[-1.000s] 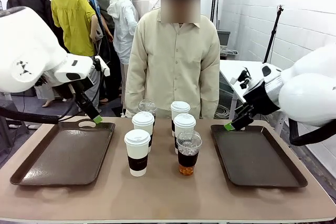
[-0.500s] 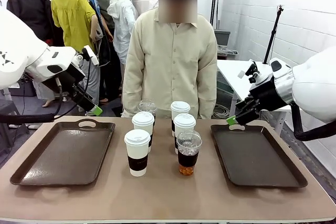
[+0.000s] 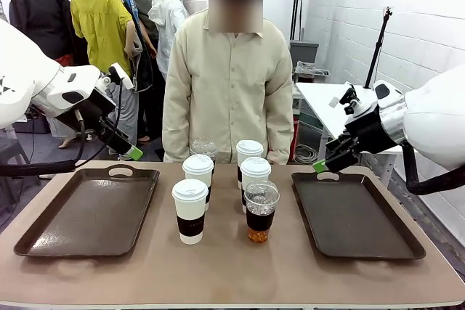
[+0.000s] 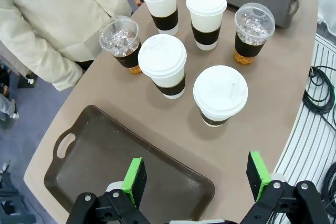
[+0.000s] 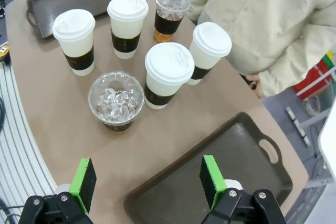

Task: Distribute the coffee onto the tray.
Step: Pick up one iced Americano and place it on the right Handle tray.

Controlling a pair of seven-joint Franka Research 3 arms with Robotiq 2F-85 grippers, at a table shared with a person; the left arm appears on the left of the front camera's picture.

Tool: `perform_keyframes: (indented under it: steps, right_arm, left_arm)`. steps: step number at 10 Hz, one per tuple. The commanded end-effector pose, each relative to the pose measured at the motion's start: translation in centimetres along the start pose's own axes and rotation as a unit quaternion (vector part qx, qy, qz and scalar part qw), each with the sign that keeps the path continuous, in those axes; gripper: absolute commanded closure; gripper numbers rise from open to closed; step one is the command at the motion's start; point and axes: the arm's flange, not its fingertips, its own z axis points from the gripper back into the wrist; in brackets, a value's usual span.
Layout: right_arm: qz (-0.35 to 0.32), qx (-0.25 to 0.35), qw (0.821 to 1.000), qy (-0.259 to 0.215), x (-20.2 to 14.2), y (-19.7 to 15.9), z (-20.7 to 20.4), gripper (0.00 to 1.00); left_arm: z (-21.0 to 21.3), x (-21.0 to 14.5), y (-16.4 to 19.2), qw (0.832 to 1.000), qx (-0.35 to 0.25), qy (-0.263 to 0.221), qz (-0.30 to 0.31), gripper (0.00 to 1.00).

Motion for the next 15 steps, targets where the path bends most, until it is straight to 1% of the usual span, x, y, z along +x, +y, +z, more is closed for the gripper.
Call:
perform_keyframes:
  steps: [1,15]
  right_arm:
    - [0.001,0.003,1.0,0.0,-0.01,0.04,0.03,0.0]
    - [0.001,0.003,1.0,0.0,-0.01,0.04,0.03,0.0]
  left_arm:
    - [0.09,0.13,0.23,1.0,0.0,0.006,-0.005,0.0]
    - [0.09,0.13,0.23,1.0,0.0,0.006,-0.005,0.0]
